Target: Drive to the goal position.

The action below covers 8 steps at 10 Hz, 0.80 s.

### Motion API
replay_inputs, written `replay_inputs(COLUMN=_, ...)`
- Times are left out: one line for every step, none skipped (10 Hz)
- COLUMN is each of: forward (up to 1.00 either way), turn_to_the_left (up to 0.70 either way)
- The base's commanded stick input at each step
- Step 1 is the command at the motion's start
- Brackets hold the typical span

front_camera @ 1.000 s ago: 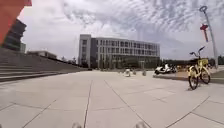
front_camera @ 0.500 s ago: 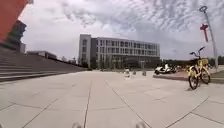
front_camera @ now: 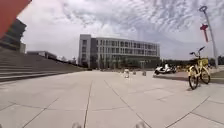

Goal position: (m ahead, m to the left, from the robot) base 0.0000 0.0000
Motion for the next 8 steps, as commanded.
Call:
replay_inputs(forward=-0.7, turn_to_the_left=0.0)
replay_inputs(forward=-0.7, turn_to_the_left=0.0)
replay_inputs(forward=-0.7, turn_to_the_left=0.0)
replay_inputs(forward=-0.7, turn_to_the_left=0.0)
replay_inputs(forward=-0.7, turn_to_the_left=0.0)
replay_inputs(forward=-0.7, turn_to_the_left=0.0)
replay_inputs(forward=-0.64, turn_to_the_left=0.0)
replay_inputs(forward=-0.22, turn_to_the_left=0.0)
